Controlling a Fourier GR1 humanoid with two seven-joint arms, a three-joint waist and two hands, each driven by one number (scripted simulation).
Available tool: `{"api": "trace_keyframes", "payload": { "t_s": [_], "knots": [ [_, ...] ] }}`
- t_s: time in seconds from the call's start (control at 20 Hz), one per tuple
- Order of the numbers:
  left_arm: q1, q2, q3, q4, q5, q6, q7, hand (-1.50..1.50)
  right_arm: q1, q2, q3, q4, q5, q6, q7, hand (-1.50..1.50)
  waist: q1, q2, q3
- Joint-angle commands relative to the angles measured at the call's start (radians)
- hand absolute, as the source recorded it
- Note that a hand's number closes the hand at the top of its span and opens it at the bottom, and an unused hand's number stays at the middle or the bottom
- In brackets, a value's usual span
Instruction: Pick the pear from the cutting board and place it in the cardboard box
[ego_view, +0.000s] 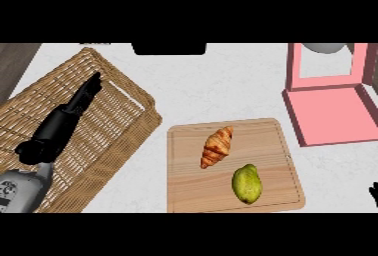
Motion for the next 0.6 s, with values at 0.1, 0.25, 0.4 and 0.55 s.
{"api": "trace_keyframes", "payload": {
  "t_s": [0.1,0.25,0.4,0.55],
  "knots": [
    [0.042,-0.004,-0.011,-0.041,-0.034,-0.006,-0.008,0.00,0.003,-0.126,0.075,-0.224,0.127,-0.028,0.271,-1.50,0.020,0.000,0.000],
    [-0.037,-0.058,-0.030,0.013,-0.058,0.014,0.025,0.00,-0.030,-0.190,0.095,-0.357,0.174,-0.056,0.494,-1.50,0.013,0.003,-0.001],
    [0.006,-0.030,-0.005,-0.039,-0.047,-0.022,0.041,0.00,-0.107,-0.163,0.157,-0.326,0.237,-0.040,0.592,-1.50,0.022,0.001,0.001],
    [0.005,-0.030,0.043,-0.009,-0.021,-0.051,-0.014,0.00,-0.128,-0.194,0.170,-0.450,0.245,-0.015,0.771,-1.50,0.017,0.000,0.001]
  ]
}}
